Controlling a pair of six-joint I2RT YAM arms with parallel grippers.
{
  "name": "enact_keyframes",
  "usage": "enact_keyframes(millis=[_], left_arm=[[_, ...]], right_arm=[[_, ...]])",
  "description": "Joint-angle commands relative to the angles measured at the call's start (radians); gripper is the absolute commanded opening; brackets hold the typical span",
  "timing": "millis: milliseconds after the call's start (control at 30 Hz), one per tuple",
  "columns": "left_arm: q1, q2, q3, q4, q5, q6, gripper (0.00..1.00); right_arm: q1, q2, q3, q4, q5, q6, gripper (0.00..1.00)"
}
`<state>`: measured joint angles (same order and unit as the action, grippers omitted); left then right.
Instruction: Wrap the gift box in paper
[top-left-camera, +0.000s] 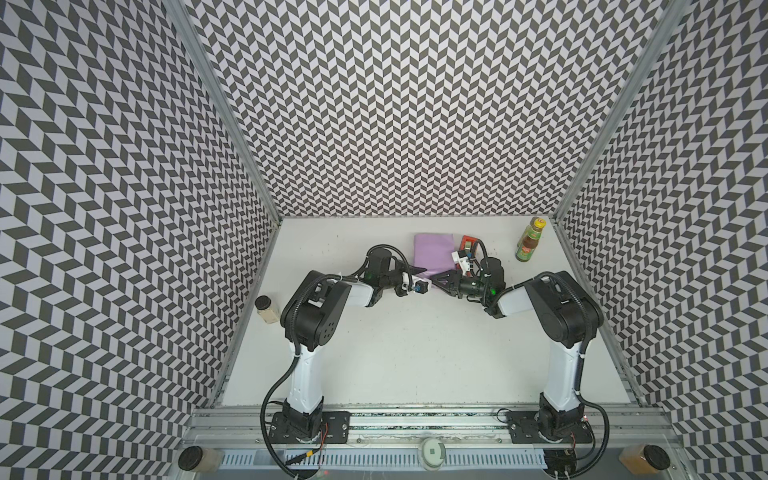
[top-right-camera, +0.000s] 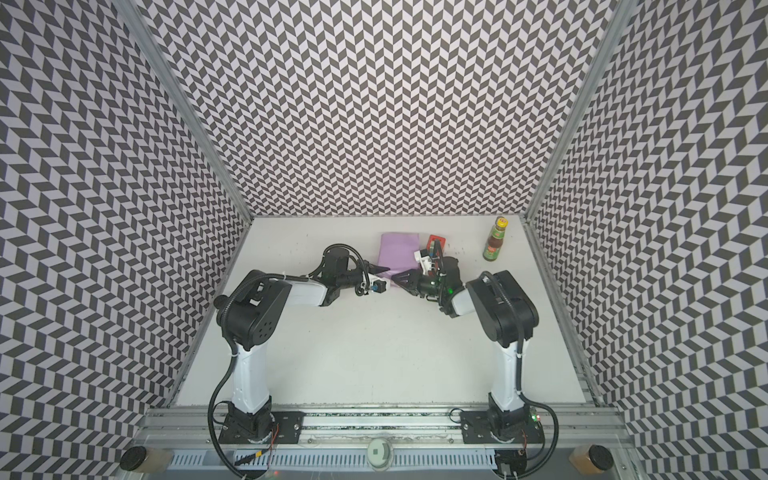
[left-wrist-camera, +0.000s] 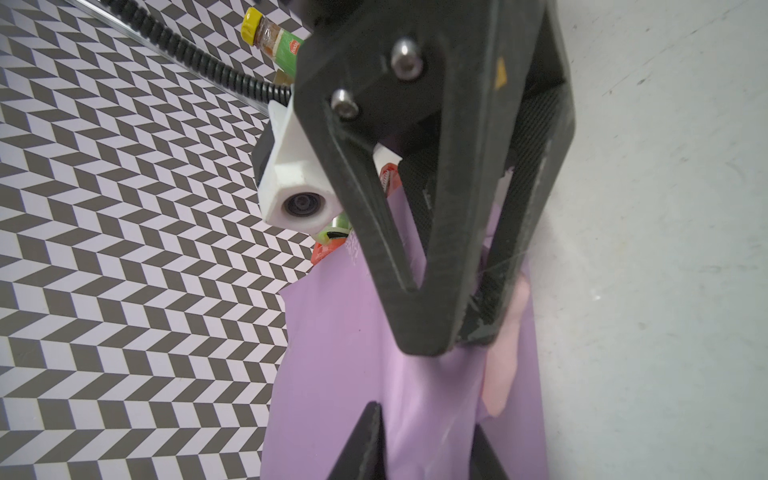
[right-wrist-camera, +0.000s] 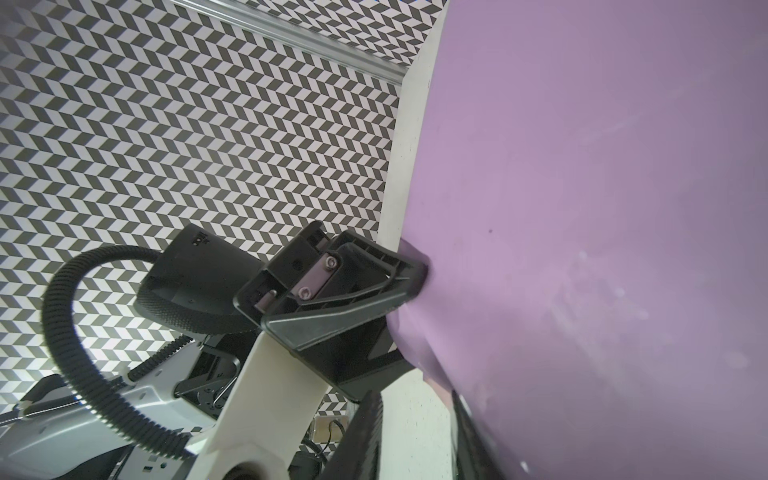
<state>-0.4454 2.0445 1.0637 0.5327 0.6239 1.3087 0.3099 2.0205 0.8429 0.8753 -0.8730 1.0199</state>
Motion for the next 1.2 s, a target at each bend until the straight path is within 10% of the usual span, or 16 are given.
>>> enact_keyframes(millis=[0,667,900,1167], left_arm=[[0.005,0.06,-0.016,-0.152,-0.049,-0.007,0.29],[0.004,0.062,-0.013,-0.154,-0.049,-0.008,0.29],[0.005,0.059,-0.015,-0.155,-0.049,-0.008,0.29],[0.006,0.06,-0.015,-0.155,-0.05,-0.006,0.29]], right_arm=[[-0.021,-0.027,-0.028,-0.007,0.024,0.034,0.32],[-0.017,-0.121,-0.103,0.093,-0.062,0.026,0.28],[-0.029,-0.222,-0.19,0.155,-0.217,-0.22,0.15],[0.009,-0.498,-0.234,-0.173,-0.295,-0.817,0.0]])
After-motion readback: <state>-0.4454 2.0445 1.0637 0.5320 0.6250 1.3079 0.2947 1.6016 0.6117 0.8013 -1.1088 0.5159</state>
